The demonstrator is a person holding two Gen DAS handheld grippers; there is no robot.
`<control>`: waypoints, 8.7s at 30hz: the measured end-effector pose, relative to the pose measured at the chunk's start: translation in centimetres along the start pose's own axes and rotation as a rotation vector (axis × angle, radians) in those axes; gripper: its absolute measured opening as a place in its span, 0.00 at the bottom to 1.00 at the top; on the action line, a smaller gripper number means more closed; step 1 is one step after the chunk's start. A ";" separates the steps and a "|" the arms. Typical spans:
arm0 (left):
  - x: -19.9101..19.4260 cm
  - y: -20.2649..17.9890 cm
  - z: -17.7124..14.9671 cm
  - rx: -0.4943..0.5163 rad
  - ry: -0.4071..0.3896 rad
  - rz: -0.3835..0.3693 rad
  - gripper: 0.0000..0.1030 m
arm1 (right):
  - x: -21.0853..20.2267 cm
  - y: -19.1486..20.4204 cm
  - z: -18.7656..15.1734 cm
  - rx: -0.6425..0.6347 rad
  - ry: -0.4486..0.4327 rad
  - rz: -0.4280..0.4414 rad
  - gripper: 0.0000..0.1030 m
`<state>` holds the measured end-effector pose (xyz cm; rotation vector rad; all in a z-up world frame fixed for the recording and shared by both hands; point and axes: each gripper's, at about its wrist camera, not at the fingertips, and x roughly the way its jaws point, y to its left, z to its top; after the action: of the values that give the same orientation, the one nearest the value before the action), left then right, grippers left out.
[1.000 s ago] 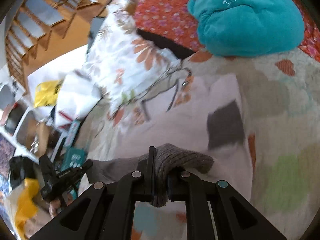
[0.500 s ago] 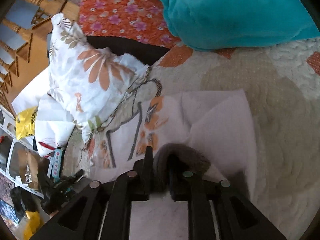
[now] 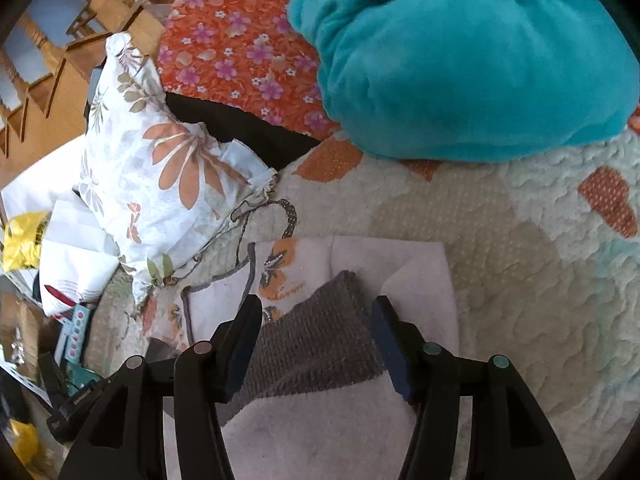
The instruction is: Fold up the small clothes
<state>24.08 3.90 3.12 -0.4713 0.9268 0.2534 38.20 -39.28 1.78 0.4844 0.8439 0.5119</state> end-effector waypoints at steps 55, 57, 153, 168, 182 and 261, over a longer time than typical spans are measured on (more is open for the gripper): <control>-4.9 5.8 -6.7 0.033 0.046 0.122 0.62 | -10.0 -1.2 -5.9 -0.148 0.035 -0.252 0.68; -4.3 5.7 -7.1 0.037 0.076 0.086 0.64 | -10.6 -2.1 -6.9 -0.153 0.066 -0.257 0.68; -8.0 4.2 -11.3 -0.257 0.065 -0.109 0.12 | -8.2 -3.7 -11.5 0.295 0.142 0.154 0.13; -13.8 10.1 -10.6 -0.324 -0.106 0.068 0.30 | -14.5 -0.3 -10.1 0.124 0.010 -0.028 0.47; -17.1 15.0 -5.4 -0.420 -0.198 0.073 0.65 | 4.4 23.5 -16.6 -0.395 0.377 0.058 0.29; -8.9 -13.2 -13.6 0.175 0.000 -0.098 0.65 | -16.6 -1.7 -11.3 -0.138 0.050 0.038 0.22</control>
<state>14.70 -14.41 7.10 -0.3538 0.9143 0.0827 20.24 -48.30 3.82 0.3624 0.8420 0.6149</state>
